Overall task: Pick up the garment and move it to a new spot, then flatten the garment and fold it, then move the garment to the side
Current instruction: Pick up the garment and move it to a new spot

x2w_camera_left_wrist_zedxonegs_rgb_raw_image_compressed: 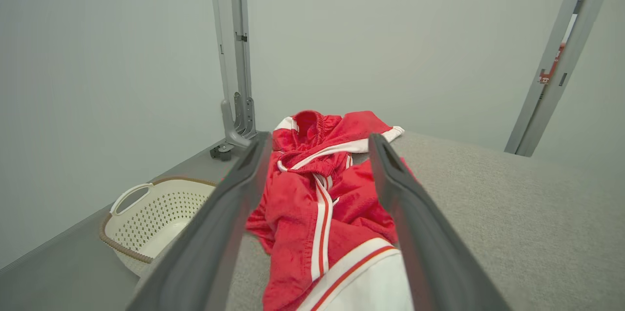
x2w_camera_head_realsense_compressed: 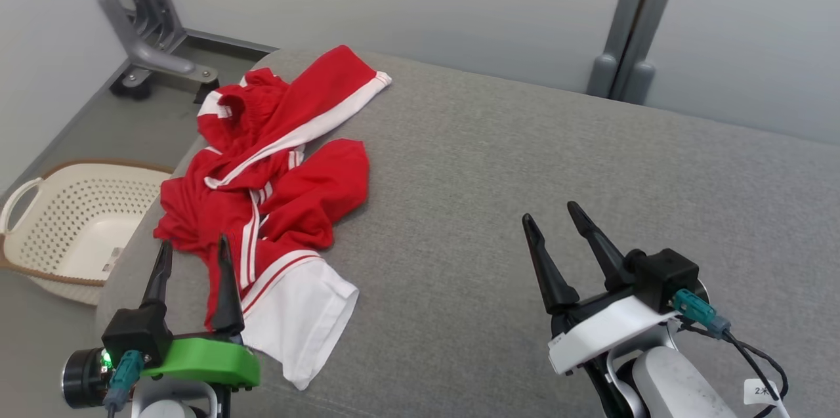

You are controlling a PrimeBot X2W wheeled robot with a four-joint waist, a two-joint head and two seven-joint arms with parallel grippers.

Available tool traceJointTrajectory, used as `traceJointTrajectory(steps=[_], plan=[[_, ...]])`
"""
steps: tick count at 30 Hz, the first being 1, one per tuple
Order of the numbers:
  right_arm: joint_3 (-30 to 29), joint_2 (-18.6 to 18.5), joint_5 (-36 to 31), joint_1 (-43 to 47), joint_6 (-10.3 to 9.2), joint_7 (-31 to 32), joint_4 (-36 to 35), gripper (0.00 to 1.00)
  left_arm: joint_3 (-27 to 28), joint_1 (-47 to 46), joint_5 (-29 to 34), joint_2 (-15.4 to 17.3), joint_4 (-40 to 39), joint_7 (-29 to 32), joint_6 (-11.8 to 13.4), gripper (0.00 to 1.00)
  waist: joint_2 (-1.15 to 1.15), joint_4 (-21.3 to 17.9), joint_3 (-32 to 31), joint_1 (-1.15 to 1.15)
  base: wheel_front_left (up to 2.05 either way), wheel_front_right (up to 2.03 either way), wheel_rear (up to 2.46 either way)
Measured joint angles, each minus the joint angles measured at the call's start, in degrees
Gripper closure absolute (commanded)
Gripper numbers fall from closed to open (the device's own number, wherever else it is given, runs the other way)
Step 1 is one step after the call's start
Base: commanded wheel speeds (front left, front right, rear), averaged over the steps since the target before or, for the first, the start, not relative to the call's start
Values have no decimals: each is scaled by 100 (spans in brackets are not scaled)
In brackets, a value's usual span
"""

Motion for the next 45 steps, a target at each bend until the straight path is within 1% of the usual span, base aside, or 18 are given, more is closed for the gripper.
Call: traceJointTrajectory(steps=[4,8,10,11,16,18,20,22,24,25,26,28,30,31,33,35,38,45], plan=[[73,4,24,0,0,0,9,0,42,15,0,0,34,0,-8,0,0,298,-23,0,0,0,0],[108,14,43,-2,0,0,20,0,67,49,-13,0,49,0,-23,0,0,507,-46,0,0,0,0],[120,16,54,-5,0,0,24,0,67,48,-34,1,69,0,-38,0,0,558,-52,0,0,0,0],[125,16,60,-7,0,0,29,0,58,47,-116,1,111,-1,-85,0,0,569,-55,0,0,0,0],[121,22,133,-6,0,0,25,0,114,-118,-459,2,260,25,-151,0,0,546,-55,0,0,0,0],[86,27,186,-3,0,0,24,0,138,-392,-643,2,318,374,-199,0,0,534,-51,0,0,0,0],[74,26,220,-2,0,0,24,0,174,-688,-769,99,338,838,-205,0,0,515,-52,0,0,0,0],[92,25,230,-3,0,0,22,0,321,-1010,-1029,174,400,1437,-189,0,0,481,-50,0,0,0,0],[125,10,240,-3,0,0,25,0,320,-1356,-1088,375,570,2237,-116,0,0,432,-47,0,0,0,0],[143,-10,244,-4,0,0,27,0,334,-1554,-1163,415,664,2647,-98,0,0,405,-47,0,0,0,0],[154,-19,244,-9,0,0,21,0,346,-1729,-1296,441,775,3014,-96,0,0,380,-46,0,0,0,0],[211,-36,245,-37,0,0,0,0,318,-2073,-1345,624,1081,3746,-93,0,0,301,-34,0,0,0,0],[250,-43,241,-101,0,0,-44,0,336,-2335,-1504,791,1391,4313,-102,0,0,209,-12,0,0,0,0],[266,-41,238,-153,0,0,-75,0,342,-2450,-1593,883,1571,4558,-152,0,0,149,8,0,0,0,0],[299,-43,232,-229,0,0,-110,0,374,-2638,-1766,959,1907,4948,-211,0,0,30,57,0,0,0,0],[364,-66,231,-282,0,0,-123,0,368,-2764,-1839,1094,2234,5190,-253,0,0,-117,124,0,0,0,0],[457,-124,235,-389,0,0,-132,0,399,-2938,-1898,1299,2625,5297,-300,0,0,-347,233,0,0,0,0],[469,-232,277,-632,0,0,-180,0,263,-3118,-1995,1414,3468,5487,-403,0,0,-915,559,0,0,0,0]])
